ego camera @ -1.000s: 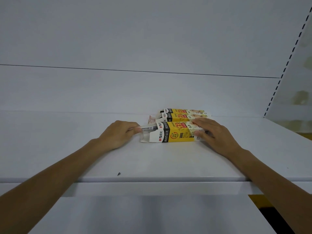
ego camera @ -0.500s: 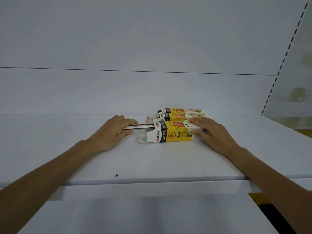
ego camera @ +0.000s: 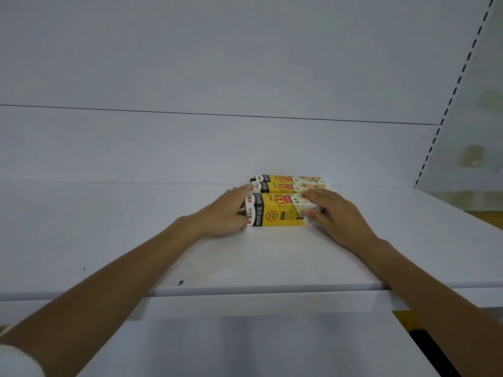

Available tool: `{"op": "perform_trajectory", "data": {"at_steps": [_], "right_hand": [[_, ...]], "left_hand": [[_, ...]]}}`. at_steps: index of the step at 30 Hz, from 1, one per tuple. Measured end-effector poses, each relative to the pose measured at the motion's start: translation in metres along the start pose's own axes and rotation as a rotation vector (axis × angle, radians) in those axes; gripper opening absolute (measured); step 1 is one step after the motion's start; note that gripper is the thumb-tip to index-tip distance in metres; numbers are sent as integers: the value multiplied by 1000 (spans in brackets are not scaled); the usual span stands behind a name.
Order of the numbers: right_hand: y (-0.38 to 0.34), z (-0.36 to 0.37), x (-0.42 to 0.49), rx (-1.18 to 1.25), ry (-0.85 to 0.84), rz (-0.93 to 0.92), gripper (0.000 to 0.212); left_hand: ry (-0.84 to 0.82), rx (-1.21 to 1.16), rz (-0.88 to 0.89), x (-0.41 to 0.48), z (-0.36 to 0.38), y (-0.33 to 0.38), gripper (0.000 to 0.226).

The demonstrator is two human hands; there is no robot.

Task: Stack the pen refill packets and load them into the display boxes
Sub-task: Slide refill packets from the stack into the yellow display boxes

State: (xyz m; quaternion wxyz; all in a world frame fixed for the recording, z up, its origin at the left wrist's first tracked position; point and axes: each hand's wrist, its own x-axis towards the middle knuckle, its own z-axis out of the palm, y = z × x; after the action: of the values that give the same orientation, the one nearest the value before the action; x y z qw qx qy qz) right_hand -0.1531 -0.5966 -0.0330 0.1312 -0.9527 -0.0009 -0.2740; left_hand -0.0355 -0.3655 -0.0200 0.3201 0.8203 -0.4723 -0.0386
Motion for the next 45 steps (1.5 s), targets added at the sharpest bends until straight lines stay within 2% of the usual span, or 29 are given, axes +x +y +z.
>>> {"op": "perform_trajectory", "data": {"at_steps": [2,4,5,7,10,12,15,21,25,29,31,35,41,45], "right_hand": [[0,0,-1,-6,-4,43,44],[-3,-1,-2,-6,11,98,45],[-5,-3,-3,-6,25,131,47],[-9,-7,-3,-34,58,195,53],[-10,-11,-2,-62,143,293,52],[-8,-11,-1,-82,176,373,50],[-3,-9,0,-109,89,431,49],[1,-6,-1,22,106,410,48],[-1,-7,-1,33,108,374,43],[0,-6,1,21,118,329,42],[1,-5,1,8,119,309,41],[1,-5,0,-18,120,285,43],[0,-7,-1,-28,107,242,45],[0,-6,-1,21,123,252,47]], "left_hand": [[43,141,-58,-1,-9,-1,63],[177,350,-221,-11,-19,-8,70],[250,372,-286,-18,-21,-10,65],[346,270,-319,-32,-20,-11,53],[306,159,-268,-45,-12,-12,45],[290,140,-296,-47,-10,-9,43],[318,49,-339,-46,-11,-2,38],[373,2,-326,-38,-7,12,48],[357,28,-325,-36,-5,17,63],[329,-48,-324,-31,0,20,37],[254,-142,-339,-26,2,21,44],[169,-348,-381,-18,3,31,73],[77,-476,-431,-14,-1,35,67],[113,-338,-472,-6,-5,34,44]]}}
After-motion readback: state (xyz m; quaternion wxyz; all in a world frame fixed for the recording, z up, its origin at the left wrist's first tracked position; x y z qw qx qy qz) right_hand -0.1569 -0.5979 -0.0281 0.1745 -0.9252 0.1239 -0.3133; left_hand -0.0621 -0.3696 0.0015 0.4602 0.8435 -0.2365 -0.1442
